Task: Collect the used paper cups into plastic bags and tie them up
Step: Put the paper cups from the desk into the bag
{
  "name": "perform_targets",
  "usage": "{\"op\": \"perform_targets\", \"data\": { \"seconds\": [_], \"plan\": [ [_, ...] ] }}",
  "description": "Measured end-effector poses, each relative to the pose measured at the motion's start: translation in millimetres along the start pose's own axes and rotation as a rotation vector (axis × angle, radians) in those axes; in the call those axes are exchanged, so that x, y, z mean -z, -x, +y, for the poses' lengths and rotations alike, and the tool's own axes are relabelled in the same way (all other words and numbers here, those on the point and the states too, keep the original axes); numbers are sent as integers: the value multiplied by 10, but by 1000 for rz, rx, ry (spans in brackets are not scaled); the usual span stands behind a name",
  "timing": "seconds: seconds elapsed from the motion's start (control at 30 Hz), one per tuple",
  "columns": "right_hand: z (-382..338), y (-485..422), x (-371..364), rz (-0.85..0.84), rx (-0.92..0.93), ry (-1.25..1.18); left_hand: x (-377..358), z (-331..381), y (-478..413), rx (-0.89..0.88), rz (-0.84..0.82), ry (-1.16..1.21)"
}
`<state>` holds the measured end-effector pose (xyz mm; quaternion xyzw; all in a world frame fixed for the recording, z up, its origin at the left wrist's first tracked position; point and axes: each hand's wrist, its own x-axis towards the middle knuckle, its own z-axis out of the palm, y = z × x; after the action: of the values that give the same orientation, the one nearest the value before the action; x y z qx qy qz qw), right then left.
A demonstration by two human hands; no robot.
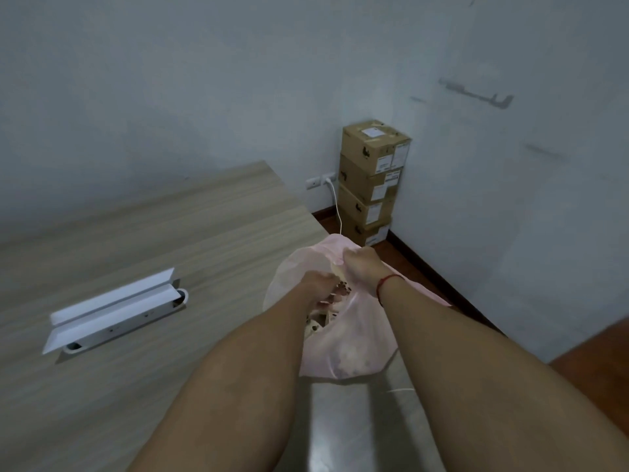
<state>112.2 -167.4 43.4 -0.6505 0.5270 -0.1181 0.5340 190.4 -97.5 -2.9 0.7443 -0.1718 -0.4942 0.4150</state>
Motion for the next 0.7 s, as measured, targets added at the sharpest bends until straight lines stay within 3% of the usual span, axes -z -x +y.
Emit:
{"op": "perform_targets", "data": {
  "seconds": [0.1,0.23,0.33,0.4,0.53,0.63,0.7],
  "plan": [
    [-4,-13,11,1,4,15,-38,8,-92,-128,194,52],
    [-5,-17,15,16,-6,29,-116,36,-48,-90,-11,-118],
    [9,-29,40,37,-21,16,-80,32,-14,-105,5,-171],
    [26,-49,58,42,-18,-1,54,-45,-96,-135,137,-122],
    [61,-87,28,68,-14,-2,401,-308,-256,-171,563,26],
    [101,-122,-54,77,-4,27,506,-399,-160,-105,725,23],
    [119,-127,-143,56,11,58,557,-470,-121,-19,740,-29]
  ]
}}
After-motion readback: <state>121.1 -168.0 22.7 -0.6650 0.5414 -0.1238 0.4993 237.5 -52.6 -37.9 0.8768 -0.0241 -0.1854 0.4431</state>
